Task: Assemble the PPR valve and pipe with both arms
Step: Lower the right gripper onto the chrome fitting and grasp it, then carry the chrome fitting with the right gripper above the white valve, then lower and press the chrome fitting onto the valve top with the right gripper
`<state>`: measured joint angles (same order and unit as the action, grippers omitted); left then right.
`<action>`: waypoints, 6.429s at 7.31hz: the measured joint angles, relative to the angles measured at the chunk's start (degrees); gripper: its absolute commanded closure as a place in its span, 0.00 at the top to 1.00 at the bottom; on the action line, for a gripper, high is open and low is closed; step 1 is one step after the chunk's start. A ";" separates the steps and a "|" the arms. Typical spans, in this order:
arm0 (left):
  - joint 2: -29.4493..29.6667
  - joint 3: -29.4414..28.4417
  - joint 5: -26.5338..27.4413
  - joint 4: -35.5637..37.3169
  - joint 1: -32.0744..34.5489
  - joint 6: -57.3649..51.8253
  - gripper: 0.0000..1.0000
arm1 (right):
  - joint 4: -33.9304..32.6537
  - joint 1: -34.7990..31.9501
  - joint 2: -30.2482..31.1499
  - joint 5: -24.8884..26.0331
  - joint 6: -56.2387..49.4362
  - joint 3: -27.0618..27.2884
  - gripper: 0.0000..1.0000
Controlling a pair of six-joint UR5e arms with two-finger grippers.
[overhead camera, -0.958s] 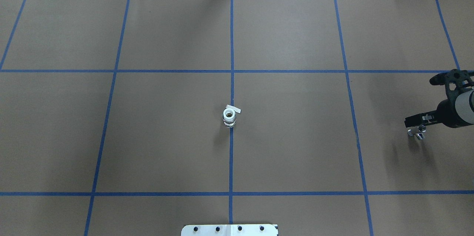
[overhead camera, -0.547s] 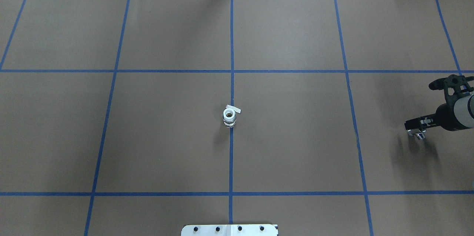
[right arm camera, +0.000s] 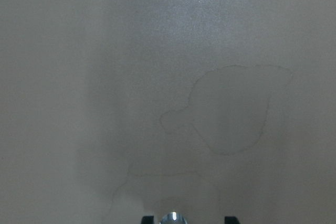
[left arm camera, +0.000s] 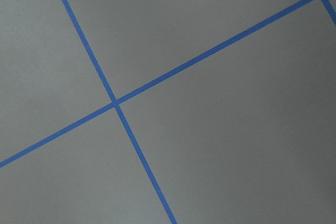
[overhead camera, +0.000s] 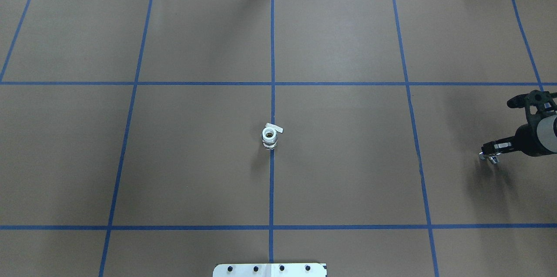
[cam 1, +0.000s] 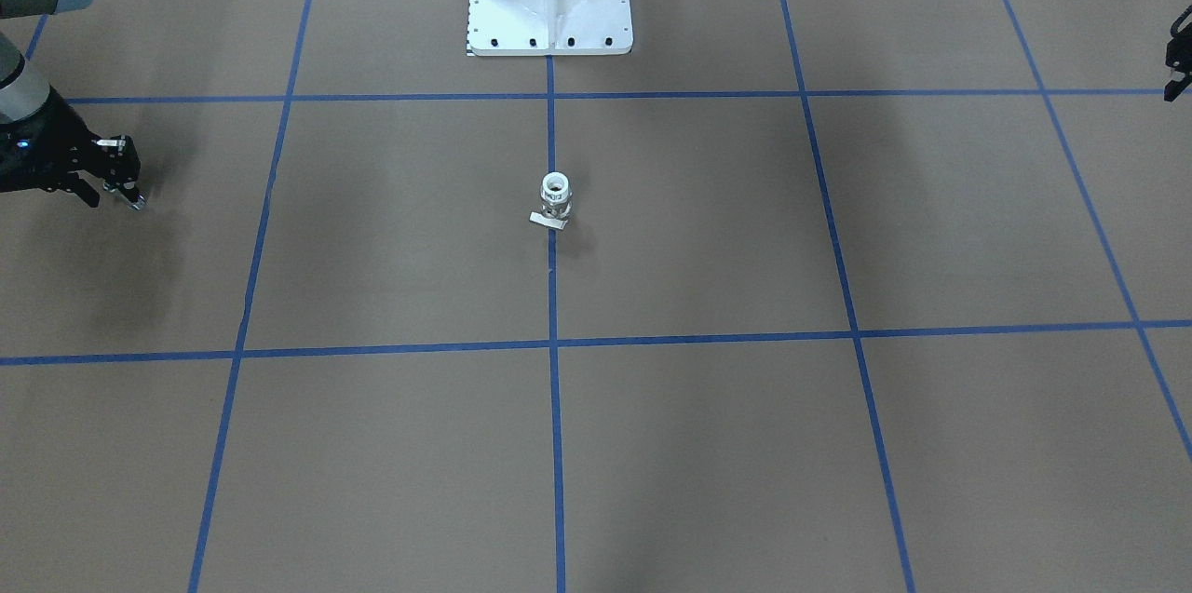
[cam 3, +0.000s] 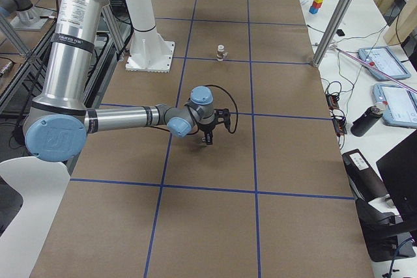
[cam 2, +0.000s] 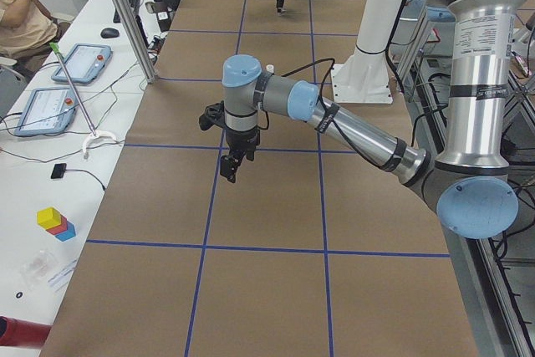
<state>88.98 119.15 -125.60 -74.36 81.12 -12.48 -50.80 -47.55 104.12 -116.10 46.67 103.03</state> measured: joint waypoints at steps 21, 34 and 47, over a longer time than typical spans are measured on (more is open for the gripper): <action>-13.87 -7.06 -7.52 -8.52 14.21 -7.24 1.00 | -53.45 13.77 -58.97 6.18 31.97 3.35 0.00; -14.01 -7.15 -7.56 -8.53 14.15 -6.94 1.00 | -56.78 20.69 -67.60 13.71 39.38 -10.09 0.00; -13.96 -6.99 -7.56 -8.61 14.16 -7.02 1.00 | -56.34 21.29 -67.32 16.14 44.96 -10.09 0.00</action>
<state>75.03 112.17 -133.15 -82.97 95.29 -19.50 -107.14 -26.26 36.80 -99.96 91.63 92.94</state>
